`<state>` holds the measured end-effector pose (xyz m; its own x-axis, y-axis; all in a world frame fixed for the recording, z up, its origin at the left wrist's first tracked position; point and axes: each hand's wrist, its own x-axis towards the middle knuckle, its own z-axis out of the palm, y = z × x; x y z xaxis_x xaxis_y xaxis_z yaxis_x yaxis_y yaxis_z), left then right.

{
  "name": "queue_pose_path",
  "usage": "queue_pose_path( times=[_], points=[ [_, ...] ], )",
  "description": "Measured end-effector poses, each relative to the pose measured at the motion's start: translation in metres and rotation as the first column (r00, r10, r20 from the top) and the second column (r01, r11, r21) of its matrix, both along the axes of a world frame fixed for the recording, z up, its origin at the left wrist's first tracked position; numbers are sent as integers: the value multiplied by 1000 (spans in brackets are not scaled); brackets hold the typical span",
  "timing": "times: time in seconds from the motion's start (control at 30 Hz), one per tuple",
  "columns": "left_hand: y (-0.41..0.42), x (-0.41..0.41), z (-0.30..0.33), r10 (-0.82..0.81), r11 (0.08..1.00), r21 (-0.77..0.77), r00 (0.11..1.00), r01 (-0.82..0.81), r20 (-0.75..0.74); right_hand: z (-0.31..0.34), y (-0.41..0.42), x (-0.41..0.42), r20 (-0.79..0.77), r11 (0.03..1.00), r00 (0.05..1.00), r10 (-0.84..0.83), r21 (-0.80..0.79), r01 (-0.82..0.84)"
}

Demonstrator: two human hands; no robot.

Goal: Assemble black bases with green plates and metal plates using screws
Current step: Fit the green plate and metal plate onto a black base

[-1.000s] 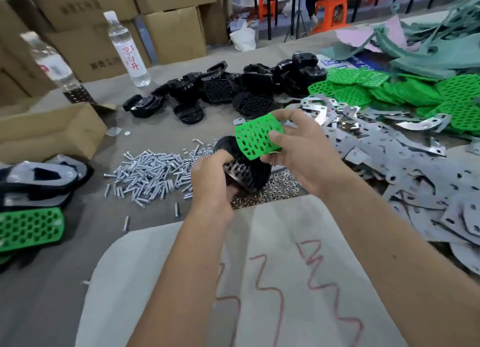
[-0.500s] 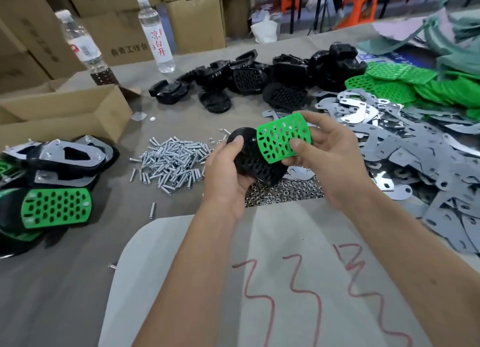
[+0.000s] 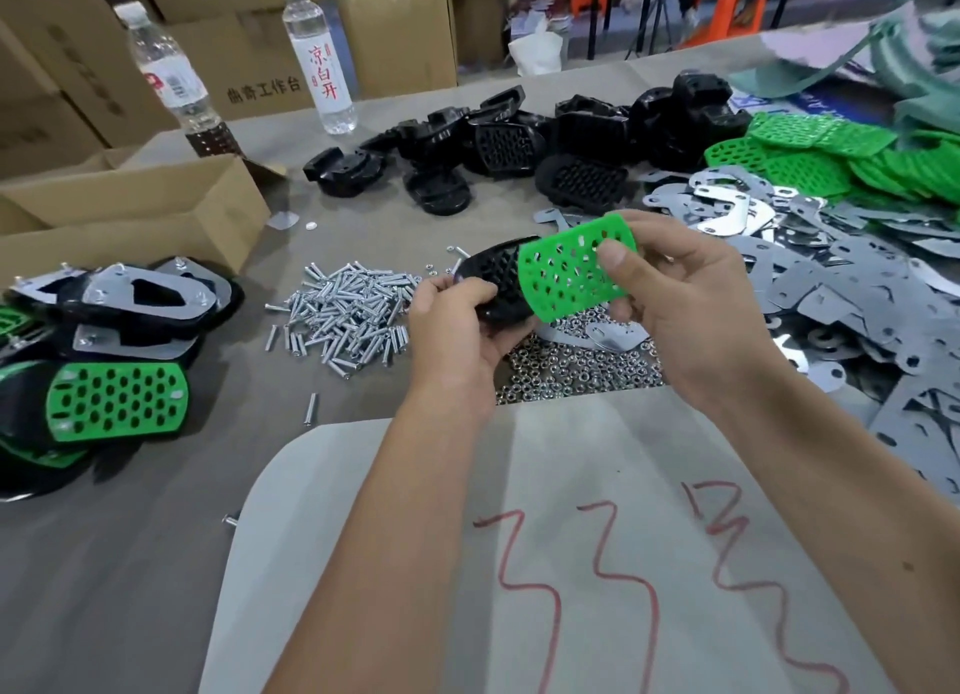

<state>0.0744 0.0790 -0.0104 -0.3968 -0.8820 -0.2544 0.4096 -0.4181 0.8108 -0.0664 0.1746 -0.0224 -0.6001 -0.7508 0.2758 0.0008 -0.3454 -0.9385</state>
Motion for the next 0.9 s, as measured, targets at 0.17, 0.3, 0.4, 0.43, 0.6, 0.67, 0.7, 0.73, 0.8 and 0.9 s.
queue_pose_path(
  times=[0.17,0.3,0.4,0.43,0.6,0.67,0.7,0.73,0.8,0.9],
  points=[
    [4,-1,-4,-74,993,-86,997,77,36,-6,-1,2,57,992,996,-74,109,67],
    [9,-3,-2,-113,982,-147,991,122,67,-5,-3,5,-32,988,995,-96,122,99],
    [10,-3,-4,-98,977,-182,992,110,74,-7,-3,6,-101,986,992,-75,142,89],
    [10,-2,-4,-92,975,-194,992,107,81,-7,-3,6,-123,984,990,-71,152,90],
    [12,-2,-3,-55,969,-233,991,83,126,-11,-6,6,-147,977,986,-76,186,103],
    [12,0,-2,-37,969,-237,992,65,123,-11,-6,7,-126,977,989,-80,188,103],
    [11,2,-2,-31,969,-241,992,60,122,-10,-6,7,-107,978,991,-79,184,98],
    [10,3,-1,-31,967,-248,992,61,122,-10,-6,7,-91,979,993,-77,182,93],
    [9,5,-1,-39,959,-274,990,76,137,-9,-6,6,-84,979,994,-70,186,85],
    [10,5,-3,-54,940,-321,979,117,197,-8,-4,7,-113,975,991,-69,201,90]
  ],
)
